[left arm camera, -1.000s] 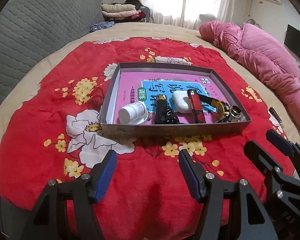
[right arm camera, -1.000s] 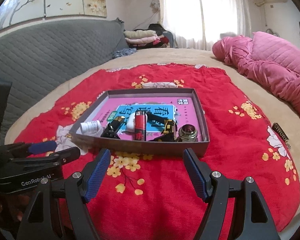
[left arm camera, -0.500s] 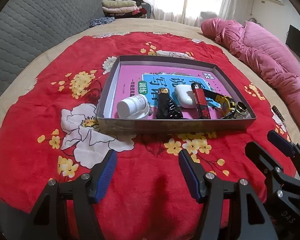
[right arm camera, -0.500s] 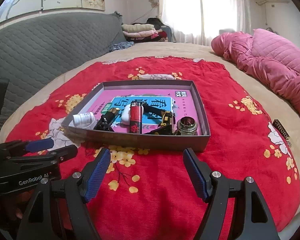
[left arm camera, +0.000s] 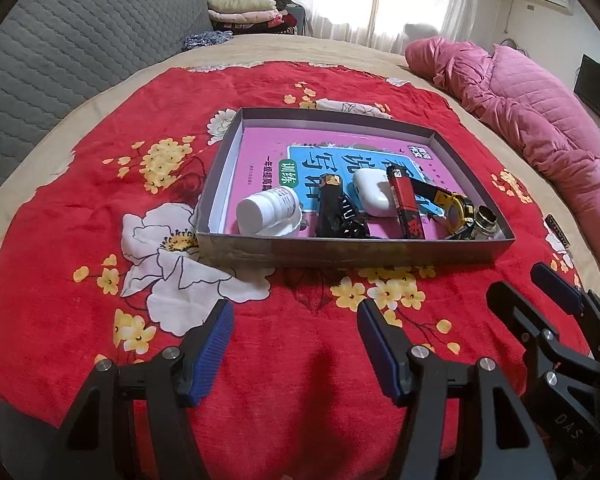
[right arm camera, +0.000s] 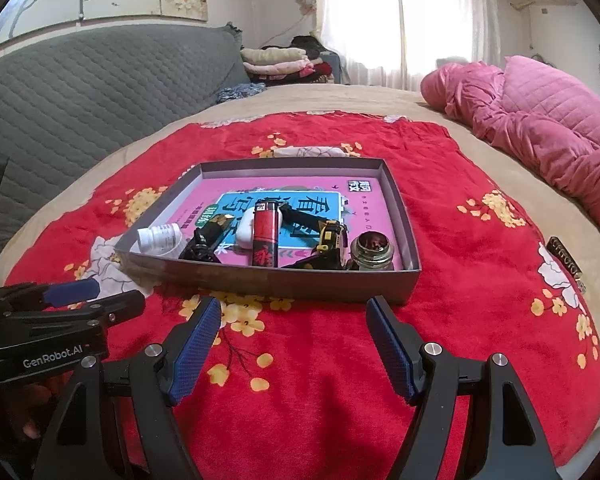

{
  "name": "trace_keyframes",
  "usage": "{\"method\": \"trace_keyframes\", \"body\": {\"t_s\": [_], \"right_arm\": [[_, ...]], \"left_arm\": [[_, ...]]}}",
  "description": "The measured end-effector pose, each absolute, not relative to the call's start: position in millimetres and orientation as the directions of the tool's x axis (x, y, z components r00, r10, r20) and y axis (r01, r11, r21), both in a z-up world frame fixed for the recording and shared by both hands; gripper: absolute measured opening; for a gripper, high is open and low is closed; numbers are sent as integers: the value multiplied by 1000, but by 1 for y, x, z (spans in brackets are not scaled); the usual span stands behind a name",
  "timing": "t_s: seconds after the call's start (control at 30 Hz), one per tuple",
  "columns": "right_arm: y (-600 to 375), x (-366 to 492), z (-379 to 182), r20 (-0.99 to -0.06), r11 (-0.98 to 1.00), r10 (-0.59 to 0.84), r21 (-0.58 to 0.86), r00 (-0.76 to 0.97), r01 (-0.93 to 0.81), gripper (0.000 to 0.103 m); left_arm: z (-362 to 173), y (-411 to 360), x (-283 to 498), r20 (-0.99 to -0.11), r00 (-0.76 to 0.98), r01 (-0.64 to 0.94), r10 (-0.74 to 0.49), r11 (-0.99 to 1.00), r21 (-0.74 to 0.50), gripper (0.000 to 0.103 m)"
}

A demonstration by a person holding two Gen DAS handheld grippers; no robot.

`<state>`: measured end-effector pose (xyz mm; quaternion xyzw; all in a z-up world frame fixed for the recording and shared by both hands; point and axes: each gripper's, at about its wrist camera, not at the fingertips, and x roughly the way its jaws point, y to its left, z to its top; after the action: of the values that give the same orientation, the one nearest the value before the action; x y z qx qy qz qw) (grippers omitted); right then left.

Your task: Organize rigid objects

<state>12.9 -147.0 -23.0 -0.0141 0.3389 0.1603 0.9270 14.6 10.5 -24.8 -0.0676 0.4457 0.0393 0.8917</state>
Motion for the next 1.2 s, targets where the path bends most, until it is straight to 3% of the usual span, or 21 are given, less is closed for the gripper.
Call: {"method": "trace_keyframes", "body": {"t_s": [1.2], "right_arm": [[-146, 13, -24, -633, 950, 279, 74, 722, -302, 76]], "left_arm": [[-28, 13, 16, -808, 589, -139, 12, 987, -87, 63]]}}
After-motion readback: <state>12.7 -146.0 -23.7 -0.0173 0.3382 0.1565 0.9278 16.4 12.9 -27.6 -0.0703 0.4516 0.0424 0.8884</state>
